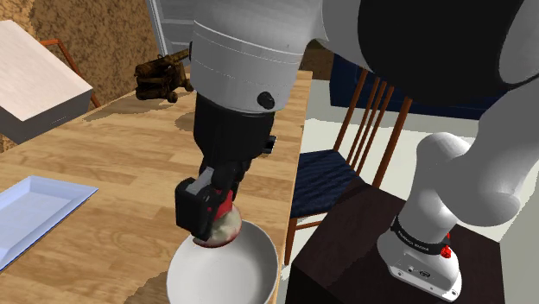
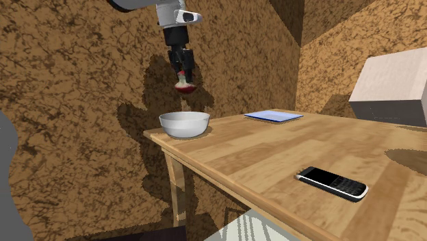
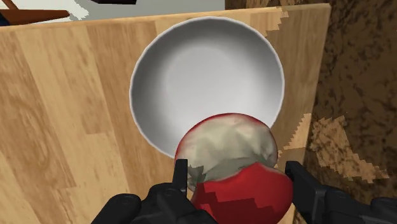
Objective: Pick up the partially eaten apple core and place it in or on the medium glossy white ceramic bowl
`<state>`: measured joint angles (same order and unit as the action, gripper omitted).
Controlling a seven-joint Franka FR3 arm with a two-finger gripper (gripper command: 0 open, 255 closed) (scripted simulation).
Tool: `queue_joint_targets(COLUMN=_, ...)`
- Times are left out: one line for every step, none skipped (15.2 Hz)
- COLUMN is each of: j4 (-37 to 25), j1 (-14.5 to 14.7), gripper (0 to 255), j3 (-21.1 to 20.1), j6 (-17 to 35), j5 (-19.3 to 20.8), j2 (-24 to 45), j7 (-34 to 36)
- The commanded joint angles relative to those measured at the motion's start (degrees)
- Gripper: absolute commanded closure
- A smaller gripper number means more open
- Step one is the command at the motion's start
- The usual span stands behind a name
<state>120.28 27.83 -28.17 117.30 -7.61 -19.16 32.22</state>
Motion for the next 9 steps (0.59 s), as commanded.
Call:
queue_joint_targets(j4=1.6, j1=0.5, gripper=255, j3=-0.4, j6=0.8, j5=-0.5, j2=-0.9, j7=0.6)
queue_joint_targets(j4=2.4, j1=0.5, gripper=255, j3=-0.5, j6=1.6, j5=-0.5, j2=-0.9, j7=0.6)
queue_joint_targets(j4=3.1, j1=0.5, gripper=255, j3=-0.6, j6=2.3, j5=-0.5, j2=-0.8, j7=0.7)
queue_joint_targets(j4=3.8, j1=0.5, gripper=255, j3=-0.7, j6=3.1, j5=-0.5, j2=-0.8, j7=0.7)
queue_joint_targets(j4=4.5, j1=0.6, gripper=255, j3=-0.8, j6=3.9, j5=-0.5, j2=-0.7, j7=0.7)
queue_joint_targets(j4=5.2, j1=0.6, gripper=255, j3=-0.9, j6=4.7, j5=-0.6, j2=-0.6, j7=0.7)
queue_joint_targets(j4=5.8, j1=0.6, gripper=255, j3=-1.0, j6=5.5, j5=-0.6, j2=-0.4, j7=0.8)
queue_joint_targets(j4=6.5, j1=0.6, gripper=255, j3=-1.2, j6=6.2, j5=-0.6, j2=-0.3, j7=0.8)
queue_joint_targets(j4=7.1, j1=0.6, gripper=255, j3=-1.3, j6=7.0, j5=-0.6, j2=-0.2, j7=0.9)
